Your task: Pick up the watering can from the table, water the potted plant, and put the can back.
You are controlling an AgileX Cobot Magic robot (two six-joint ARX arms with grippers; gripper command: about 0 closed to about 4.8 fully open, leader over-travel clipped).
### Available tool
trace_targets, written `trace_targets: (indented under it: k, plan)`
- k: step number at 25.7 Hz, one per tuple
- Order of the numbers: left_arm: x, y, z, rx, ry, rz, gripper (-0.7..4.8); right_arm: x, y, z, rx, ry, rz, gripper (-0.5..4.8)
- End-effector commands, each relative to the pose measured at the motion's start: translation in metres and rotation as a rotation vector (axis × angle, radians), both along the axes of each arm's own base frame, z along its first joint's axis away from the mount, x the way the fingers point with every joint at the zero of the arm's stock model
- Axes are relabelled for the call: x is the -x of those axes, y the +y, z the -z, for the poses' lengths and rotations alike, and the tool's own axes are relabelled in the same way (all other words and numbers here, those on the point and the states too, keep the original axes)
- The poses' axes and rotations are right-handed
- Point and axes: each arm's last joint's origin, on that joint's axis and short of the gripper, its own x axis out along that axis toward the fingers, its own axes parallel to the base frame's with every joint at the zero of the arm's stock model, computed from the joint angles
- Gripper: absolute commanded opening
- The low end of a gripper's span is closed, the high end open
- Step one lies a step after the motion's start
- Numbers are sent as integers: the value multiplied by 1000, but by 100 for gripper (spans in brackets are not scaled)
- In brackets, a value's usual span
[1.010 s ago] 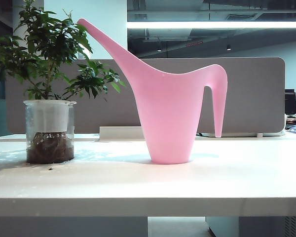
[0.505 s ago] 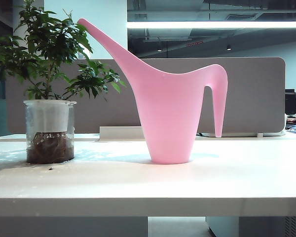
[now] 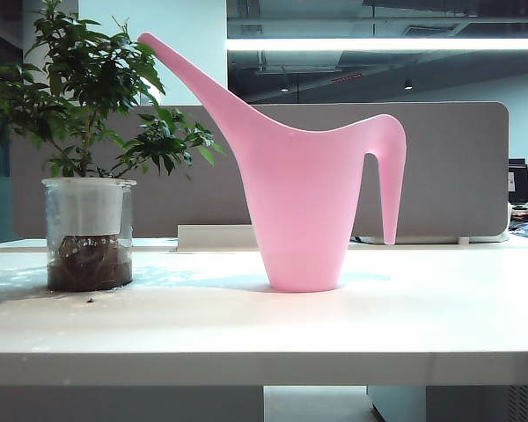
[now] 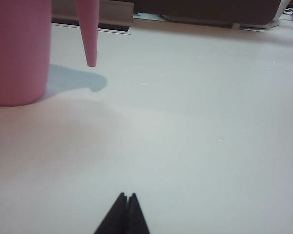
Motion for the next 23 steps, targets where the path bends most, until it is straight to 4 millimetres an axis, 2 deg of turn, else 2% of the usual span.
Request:
trace_targets:
  k: [1,12,23]
  plan:
    - [0,0,-1,0,-10,5,-5,0,0,1,2,-7,3,-5]
    - [0,0,-1,0,-10,5,-5,-1,-11,0,-41,-25,99,-5]
    - [0,0,-1,0,-10,5,-5,-1,-10,0,-40,-26,98,-5]
